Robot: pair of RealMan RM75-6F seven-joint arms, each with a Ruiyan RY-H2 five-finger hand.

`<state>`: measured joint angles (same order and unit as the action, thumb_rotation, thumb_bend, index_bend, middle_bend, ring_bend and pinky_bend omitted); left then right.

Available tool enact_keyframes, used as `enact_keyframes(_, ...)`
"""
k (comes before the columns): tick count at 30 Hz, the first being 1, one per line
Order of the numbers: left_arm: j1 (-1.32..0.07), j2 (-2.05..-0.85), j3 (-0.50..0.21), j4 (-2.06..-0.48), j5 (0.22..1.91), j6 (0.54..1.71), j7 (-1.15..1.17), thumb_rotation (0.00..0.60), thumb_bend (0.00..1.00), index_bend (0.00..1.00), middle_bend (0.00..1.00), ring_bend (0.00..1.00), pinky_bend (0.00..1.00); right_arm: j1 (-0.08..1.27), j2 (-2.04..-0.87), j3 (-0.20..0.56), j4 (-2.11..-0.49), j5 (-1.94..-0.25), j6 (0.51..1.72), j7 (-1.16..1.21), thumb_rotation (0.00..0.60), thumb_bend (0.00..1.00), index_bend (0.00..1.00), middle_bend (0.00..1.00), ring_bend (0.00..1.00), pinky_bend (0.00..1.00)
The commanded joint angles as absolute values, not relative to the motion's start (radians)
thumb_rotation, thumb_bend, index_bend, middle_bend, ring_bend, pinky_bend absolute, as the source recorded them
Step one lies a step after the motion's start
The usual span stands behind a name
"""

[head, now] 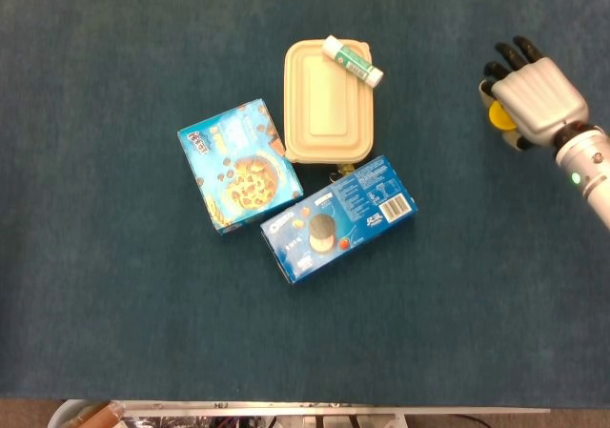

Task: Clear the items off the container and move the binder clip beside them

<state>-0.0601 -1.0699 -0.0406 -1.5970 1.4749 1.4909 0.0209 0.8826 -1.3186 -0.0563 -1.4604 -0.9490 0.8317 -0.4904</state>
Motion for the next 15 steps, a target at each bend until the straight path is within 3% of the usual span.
enact_keyframes(1, -0.060, -1.070, -0.040, -1.596, 1.475, 1.491, 0.021, 0.600, 0.39, 0.18, 0.14, 0.10, 0.05, 0.878, -1.353, -0.053, -1.420, -0.933, 0.812, -0.505, 0.600, 0.29, 0.52, 0.24, 0.00, 0.00)
enact_keyframes(8, -0.062, -1.077, -0.039, -1.592, 1.480, 1.490, 0.019, 0.600, 0.39, 0.18, 0.13, 0.10, 0.05, 0.877, -1.408, -0.047, -1.354, -0.906, 0.788, -0.541, 0.600, 0.21, 0.50, 0.24, 0.00, 0.00)
enact_keyframes(15, -0.064, -1.078, -0.040, -1.589, 1.481, 1.489, 0.020, 0.600, 0.39, 0.18, 0.13, 0.10, 0.05, 0.873, -1.409, -0.036, -1.356, -0.895, 0.789, -0.561, 0.600, 0.01, 0.42, 0.23, 0.00, 0.00)
